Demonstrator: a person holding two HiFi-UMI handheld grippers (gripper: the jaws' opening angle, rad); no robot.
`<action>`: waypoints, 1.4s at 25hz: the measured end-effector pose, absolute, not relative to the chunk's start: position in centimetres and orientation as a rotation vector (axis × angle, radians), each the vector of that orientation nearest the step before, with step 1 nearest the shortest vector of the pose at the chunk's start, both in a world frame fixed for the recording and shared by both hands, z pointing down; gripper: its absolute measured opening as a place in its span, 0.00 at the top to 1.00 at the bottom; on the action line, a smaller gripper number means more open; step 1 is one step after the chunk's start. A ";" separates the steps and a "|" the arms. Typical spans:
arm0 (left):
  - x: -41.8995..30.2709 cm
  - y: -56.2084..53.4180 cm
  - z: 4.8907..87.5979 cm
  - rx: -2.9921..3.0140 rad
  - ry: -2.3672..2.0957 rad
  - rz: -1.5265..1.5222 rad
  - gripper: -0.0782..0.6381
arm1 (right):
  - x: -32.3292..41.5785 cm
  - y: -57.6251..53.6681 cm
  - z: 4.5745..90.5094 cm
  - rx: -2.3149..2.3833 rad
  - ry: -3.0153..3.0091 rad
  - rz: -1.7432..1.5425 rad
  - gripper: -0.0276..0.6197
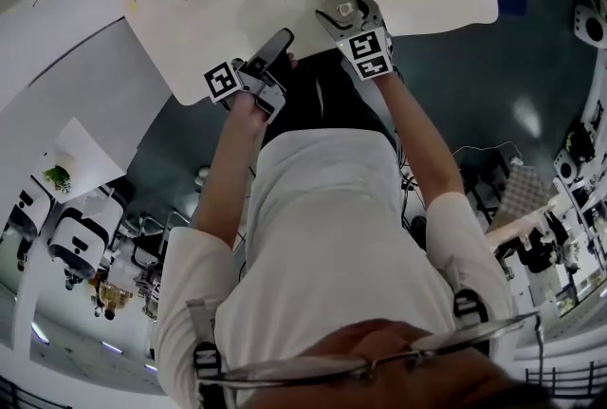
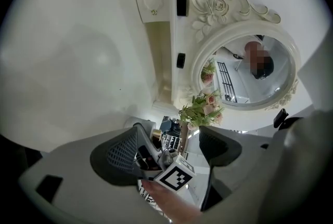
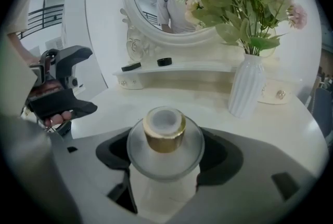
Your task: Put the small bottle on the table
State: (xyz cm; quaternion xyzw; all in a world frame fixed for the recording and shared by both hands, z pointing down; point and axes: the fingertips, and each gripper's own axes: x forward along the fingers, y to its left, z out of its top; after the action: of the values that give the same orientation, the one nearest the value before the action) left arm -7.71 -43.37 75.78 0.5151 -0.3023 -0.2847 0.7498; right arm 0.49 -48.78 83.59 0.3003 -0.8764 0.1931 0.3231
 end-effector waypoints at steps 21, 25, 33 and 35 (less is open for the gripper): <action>-9.3 -45.5 70.8 1.264 -0.593 -0.588 0.38 | 1.1 -47.9 76.9 0.836 -2.265 0.579 0.44; -8.9 -45.9 68.8 1.325 -0.550 -0.568 0.44 | 1.3 -47.3 73.0 0.868 -2.290 0.617 0.52; -7.6 -46.4 63.9 1.522 -0.506 -0.454 0.52 | 2.2 -47.7 66.2 0.933 -2.343 0.576 0.66; -7.3 -46.5 63.2 1.576 -0.519 -0.418 0.54 | 2.4 -47.9 64.9 0.927 -2.355 0.540 0.69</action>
State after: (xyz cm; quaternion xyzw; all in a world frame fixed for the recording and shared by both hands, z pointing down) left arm -7.30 -46.55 63.16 0.6953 -0.2290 -0.1846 0.6558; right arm 2.41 -47.92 64.87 0.3446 -0.8754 0.2009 0.2732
